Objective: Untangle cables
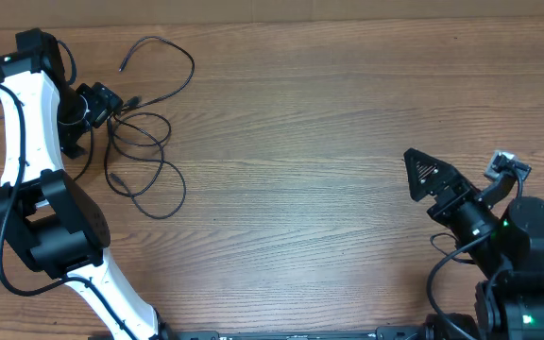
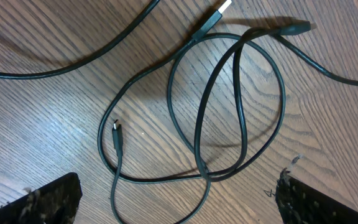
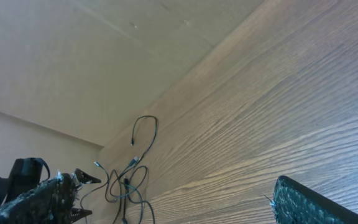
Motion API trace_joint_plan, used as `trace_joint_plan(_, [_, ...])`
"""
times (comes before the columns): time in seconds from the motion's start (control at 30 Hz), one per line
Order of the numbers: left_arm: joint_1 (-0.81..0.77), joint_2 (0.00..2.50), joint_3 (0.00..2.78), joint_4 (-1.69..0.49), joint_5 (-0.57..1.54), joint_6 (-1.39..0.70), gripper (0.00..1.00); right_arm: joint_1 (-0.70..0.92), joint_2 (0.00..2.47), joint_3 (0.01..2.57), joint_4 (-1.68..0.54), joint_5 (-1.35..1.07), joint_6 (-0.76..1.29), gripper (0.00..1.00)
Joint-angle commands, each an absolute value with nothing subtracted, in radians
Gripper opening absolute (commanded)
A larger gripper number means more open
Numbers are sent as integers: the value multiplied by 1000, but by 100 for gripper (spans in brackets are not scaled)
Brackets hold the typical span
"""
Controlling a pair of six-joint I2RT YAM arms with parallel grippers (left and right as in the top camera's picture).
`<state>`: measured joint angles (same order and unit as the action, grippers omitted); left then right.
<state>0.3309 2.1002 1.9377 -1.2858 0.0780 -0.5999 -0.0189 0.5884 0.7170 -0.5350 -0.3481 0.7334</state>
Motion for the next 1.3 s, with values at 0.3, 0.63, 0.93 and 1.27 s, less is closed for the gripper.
trace_joint_plan(0.3, [327,2106,1935,-1282,70,-599,100,-19,504,706,-533,-337,733,100])
trace_joint_plan(0.63, [327,2106,1935,-1282,70,-599,99,35,411,706,-533,-337,733,100])
trace_joint_plan(0.93, [327,2106,1935,-1282,70,-599,100,84,341,643,-533,-337,733,100])
trace_joint_plan(1.27, [327,2106,1935,-1282,70,-599,100,83,257,510,-693,-337,733,100])
